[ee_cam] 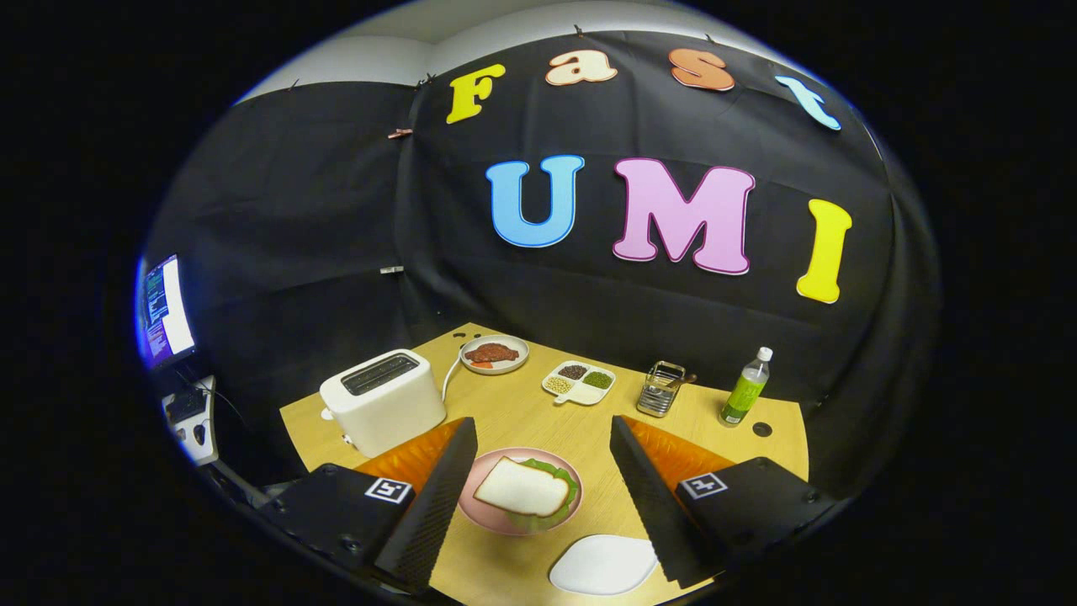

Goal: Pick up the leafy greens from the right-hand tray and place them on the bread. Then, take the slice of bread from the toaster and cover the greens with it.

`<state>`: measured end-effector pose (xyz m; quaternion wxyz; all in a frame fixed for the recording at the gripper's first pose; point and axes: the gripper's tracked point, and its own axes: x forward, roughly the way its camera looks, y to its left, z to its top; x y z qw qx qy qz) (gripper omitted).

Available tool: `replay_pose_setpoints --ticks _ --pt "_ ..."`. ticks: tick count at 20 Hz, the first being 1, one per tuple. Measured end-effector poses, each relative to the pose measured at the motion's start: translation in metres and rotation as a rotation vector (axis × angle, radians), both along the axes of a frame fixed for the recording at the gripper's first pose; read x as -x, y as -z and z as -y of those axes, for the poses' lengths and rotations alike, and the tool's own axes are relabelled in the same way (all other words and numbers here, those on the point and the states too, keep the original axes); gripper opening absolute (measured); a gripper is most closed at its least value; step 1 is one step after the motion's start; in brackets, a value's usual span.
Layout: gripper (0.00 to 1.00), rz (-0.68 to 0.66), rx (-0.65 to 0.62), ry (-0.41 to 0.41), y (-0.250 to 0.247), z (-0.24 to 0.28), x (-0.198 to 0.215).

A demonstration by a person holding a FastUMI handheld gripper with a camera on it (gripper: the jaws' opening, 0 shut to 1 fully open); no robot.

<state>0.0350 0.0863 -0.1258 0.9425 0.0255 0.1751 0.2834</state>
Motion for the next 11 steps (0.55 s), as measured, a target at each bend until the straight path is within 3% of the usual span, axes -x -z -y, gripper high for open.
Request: replay_pose_setpoints --ticks 11 --pt "0.99 0.021 0.032 -0.005 0.001 -0.005 0.023"
